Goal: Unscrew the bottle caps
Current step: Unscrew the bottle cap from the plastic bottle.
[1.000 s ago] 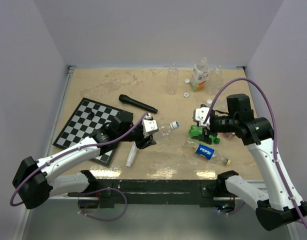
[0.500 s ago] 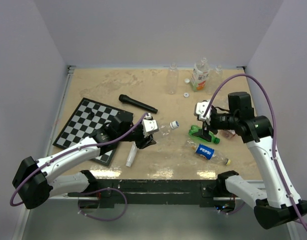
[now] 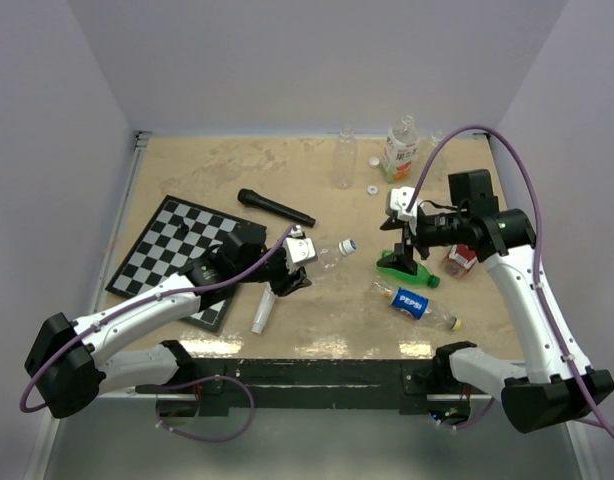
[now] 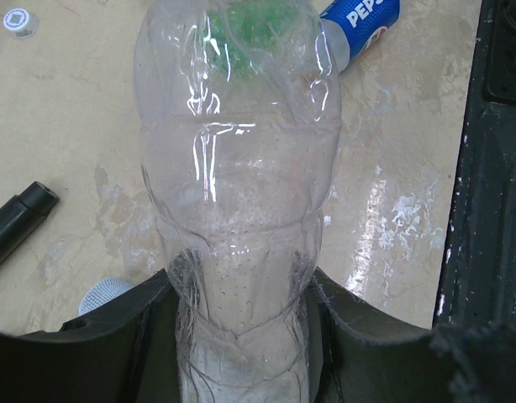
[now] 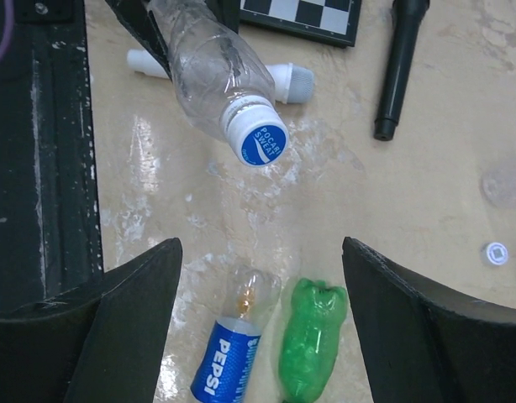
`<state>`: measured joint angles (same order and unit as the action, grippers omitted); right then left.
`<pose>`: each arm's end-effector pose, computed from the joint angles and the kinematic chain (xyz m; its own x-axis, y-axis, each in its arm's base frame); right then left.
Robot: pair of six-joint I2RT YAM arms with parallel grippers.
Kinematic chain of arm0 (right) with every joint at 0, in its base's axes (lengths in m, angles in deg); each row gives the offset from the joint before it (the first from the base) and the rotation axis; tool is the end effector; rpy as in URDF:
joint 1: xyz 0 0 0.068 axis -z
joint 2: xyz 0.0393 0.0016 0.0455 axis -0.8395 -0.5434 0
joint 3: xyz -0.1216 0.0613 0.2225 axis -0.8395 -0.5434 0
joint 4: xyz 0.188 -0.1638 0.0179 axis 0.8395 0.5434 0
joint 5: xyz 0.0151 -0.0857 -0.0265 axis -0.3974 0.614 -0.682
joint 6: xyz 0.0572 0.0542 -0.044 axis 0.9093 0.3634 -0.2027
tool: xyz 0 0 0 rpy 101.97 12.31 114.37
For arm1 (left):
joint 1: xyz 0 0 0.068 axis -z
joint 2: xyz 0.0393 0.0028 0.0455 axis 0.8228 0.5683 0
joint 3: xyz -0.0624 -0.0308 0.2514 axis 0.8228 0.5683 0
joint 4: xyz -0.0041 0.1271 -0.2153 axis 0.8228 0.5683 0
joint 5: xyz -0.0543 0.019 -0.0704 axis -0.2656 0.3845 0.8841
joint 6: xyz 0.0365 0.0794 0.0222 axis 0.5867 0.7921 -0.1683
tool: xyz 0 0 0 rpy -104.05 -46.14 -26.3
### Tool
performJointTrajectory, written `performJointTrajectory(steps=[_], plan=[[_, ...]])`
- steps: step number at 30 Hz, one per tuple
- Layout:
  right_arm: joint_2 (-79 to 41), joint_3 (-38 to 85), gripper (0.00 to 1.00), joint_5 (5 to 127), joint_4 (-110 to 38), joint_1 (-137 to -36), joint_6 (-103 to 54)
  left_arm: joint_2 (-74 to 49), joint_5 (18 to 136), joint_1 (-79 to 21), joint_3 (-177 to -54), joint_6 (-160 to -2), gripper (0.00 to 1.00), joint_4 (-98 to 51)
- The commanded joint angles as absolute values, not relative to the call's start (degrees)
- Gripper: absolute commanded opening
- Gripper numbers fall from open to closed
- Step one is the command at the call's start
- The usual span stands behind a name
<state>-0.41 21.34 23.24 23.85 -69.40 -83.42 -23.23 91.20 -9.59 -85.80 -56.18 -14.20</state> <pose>0.1841 0.1040 0.3434 0.0272 -0.5042 -0.8632 -0.9719 0.1885 -0.1407 0.1734 -0.2220 0.2379 -0.1263 0.4295 -0.8942 0.9478 0.3183 0.0191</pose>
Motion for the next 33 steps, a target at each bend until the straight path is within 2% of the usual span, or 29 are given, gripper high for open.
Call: performJointTrajectory(steps=[1, 33], plan=[[-2.88, 24.31, 0.79, 16.88, 27.16, -69.22, -83.68, -24.50, 90.34, -9.67, -86.59, -55.97, 0.00, -15.21], [-5.96, 24.31, 0.80, 15.20, 24.44, -68.78, -78.06, -24.32, 89.11, -9.75, -86.68, -55.88, 0.00, -15.30]])
